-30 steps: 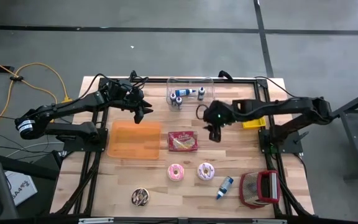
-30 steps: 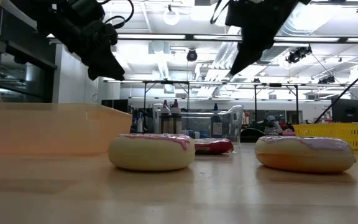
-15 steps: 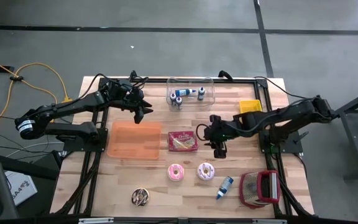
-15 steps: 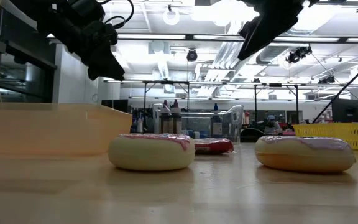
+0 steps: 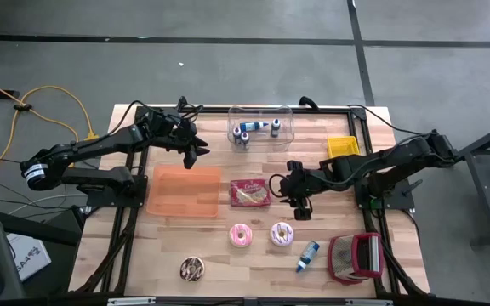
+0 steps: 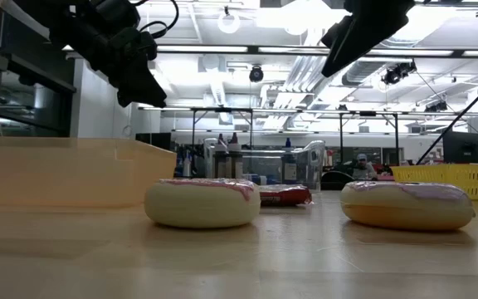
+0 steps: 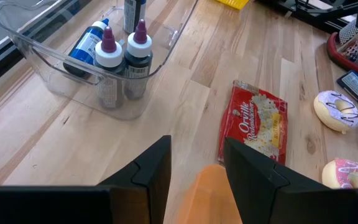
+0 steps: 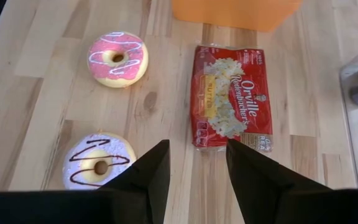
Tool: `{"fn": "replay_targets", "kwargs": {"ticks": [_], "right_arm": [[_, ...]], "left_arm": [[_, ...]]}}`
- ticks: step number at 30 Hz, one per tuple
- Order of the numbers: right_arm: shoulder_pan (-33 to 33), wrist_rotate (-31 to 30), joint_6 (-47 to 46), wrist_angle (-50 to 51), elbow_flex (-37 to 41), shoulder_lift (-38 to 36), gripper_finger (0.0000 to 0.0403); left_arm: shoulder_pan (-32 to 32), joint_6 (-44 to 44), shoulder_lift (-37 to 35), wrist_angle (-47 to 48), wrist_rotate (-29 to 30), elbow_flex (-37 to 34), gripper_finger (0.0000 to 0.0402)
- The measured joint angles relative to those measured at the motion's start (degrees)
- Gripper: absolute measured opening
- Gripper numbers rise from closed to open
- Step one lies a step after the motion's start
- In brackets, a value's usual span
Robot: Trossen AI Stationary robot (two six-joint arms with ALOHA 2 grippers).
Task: Pick & Place Food Item
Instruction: Put the top blue coloring bottle into the transparent bin
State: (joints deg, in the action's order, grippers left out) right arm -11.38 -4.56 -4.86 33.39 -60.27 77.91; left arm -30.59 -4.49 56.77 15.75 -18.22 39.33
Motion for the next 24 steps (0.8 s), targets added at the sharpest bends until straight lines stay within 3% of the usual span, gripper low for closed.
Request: {"fn": "replay_targets", "kwargs": {"ticks": [24], "right_arm": [[-1.18, 2.30, 2.43, 2.34, 0.00, 0.02, 0.0144]], "left_arm": [[0.02, 0.00, 0.01, -2.64, 0.00, 0.00, 0.0141]]}}
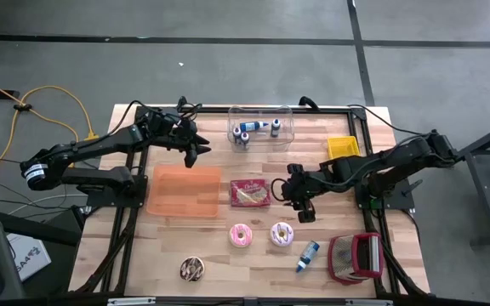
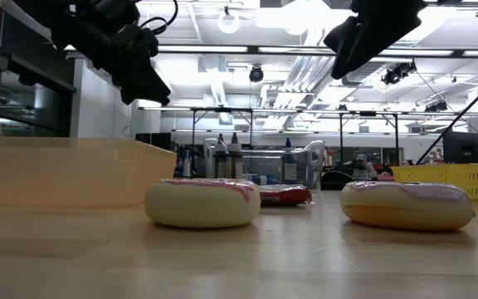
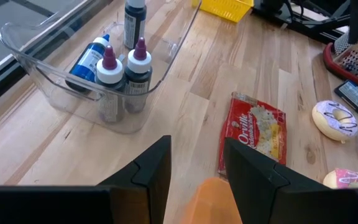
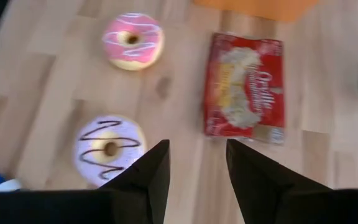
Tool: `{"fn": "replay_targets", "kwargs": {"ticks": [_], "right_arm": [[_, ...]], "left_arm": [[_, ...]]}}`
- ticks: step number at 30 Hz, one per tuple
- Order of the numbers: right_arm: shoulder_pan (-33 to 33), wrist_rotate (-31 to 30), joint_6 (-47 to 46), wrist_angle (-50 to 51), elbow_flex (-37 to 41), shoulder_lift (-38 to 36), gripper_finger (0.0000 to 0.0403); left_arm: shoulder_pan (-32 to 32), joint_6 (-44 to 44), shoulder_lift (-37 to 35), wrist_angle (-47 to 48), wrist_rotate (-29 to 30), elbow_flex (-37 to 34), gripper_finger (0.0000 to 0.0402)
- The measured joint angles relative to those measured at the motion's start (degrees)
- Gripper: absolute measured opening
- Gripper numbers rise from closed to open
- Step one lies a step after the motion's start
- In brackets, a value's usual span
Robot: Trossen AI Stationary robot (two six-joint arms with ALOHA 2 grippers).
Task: Pick & Place Food Item
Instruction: Put the top blue coloring bottle into the transparent bin
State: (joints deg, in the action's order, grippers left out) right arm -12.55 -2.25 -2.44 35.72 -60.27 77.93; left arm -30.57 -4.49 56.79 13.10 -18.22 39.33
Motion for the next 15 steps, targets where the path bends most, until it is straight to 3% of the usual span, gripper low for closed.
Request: {"fn": "replay_targets", "kwargs": {"ticks": [15], "right_arm": [[-8.78, 1.20, 2.80, 2.46, 0.00, 0.33, 0.0144]], "left_arm": [[-0.01, 0.00, -0.01, -0.08, 0.00, 0.00, 0.0141]]}}
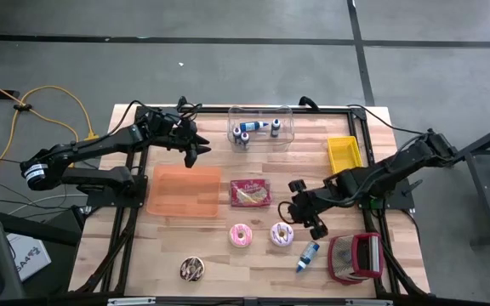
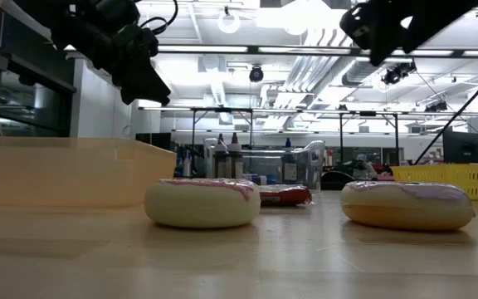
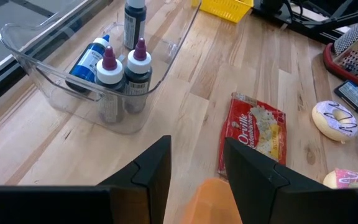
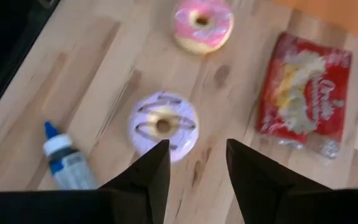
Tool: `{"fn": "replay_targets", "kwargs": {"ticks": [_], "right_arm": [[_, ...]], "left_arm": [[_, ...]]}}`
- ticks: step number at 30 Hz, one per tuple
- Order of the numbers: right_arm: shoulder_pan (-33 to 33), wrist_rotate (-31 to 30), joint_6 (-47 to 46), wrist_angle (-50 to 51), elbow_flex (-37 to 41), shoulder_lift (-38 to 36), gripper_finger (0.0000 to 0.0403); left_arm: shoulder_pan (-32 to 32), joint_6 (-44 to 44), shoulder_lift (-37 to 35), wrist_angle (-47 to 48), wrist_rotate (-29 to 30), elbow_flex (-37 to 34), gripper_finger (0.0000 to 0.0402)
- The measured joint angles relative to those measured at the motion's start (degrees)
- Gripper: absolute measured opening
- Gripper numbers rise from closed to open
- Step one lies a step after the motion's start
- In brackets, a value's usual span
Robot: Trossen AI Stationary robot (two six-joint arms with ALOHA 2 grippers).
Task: Pick & Place Food Item
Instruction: Put the top blue coloring bottle into the transparent bin
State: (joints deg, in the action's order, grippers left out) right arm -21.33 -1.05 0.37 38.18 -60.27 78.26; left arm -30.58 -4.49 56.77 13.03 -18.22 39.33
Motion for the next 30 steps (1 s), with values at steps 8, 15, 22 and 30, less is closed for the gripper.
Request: {"fn": "replay_targets", "kwargs": {"ticks": [8, 15, 22, 30], "right_arm": [[-3.16, 0.06, 1.50, 2.04, 0.00, 0.00, 0.0144], [-4.62, 4.07, 2.15, 2.33, 0.00, 1.86, 0.0144], [-4.67, 7.31, 0.95, 1.96, 0.00, 7.71, 0.0144], [-5.49, 7.36, -1.66, -0.32, 0.00, 8.44, 0.0144]], "left_arm": [[0.01, 0.00, 0.00, -0.01, 0.00, 0.00, 0.0141], [0.01, 0.00, 0.00, -0.01, 0.00, 0.00, 0.0141], [0.01, 0.00, 0.00, -0.03, 0.00, 0.00, 0.0141], [-0.01, 0.00, 0.02, -0.05, 0.00, 0.00, 0.0141]]}}
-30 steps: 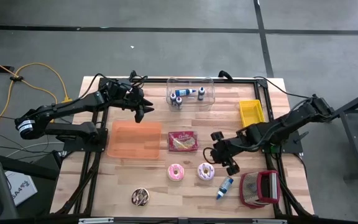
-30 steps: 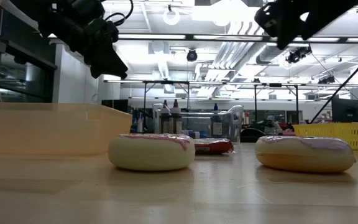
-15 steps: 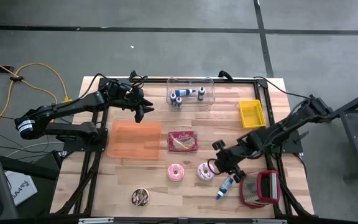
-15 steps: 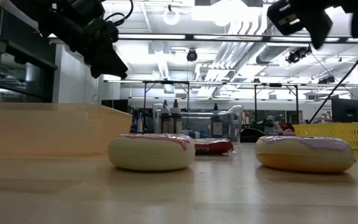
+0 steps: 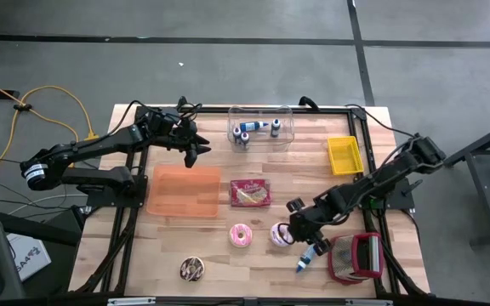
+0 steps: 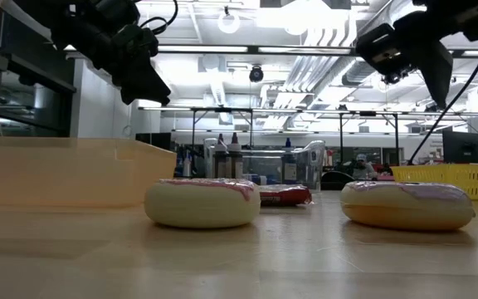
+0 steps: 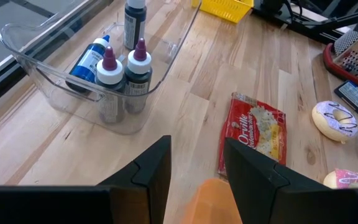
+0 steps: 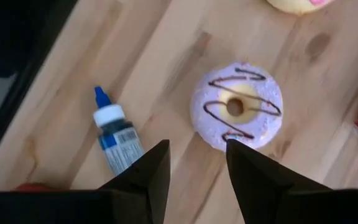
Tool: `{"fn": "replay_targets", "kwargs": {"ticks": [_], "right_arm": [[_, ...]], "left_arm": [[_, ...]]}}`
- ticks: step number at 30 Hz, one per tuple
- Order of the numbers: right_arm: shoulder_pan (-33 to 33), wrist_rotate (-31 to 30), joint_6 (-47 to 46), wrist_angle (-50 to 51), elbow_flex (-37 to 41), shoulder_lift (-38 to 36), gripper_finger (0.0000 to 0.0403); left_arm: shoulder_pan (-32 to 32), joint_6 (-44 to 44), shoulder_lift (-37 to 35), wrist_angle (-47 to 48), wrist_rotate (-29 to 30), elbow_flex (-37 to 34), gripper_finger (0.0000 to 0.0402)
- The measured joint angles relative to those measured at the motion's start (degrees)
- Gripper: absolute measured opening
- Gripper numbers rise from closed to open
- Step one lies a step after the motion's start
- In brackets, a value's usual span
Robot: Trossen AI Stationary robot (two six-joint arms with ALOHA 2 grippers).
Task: Pick & Place Food Item
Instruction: Put the top blue coloring bottle into the transparent bin
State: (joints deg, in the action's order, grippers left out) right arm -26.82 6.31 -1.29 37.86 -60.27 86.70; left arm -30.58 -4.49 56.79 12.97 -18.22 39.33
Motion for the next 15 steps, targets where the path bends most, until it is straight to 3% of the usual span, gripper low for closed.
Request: {"fn": "replay_targets", "kwargs": {"ticks": [9, 15], "right_arm": [[-1.95, -0.40, -1.23, -1.06, -3.97, 0.00, 0.0144], [-3.96, -5.69, 0.16, -0.84, -9.11, 0.00, 0.0144]], "left_arm": [[0.02, 0.00, -0.02, -0.03, 0.02, 0.00, 0.0141], [-0.01, 0.00, -0.02, -0.22, 0.00, 0.00, 0.0141]]}}
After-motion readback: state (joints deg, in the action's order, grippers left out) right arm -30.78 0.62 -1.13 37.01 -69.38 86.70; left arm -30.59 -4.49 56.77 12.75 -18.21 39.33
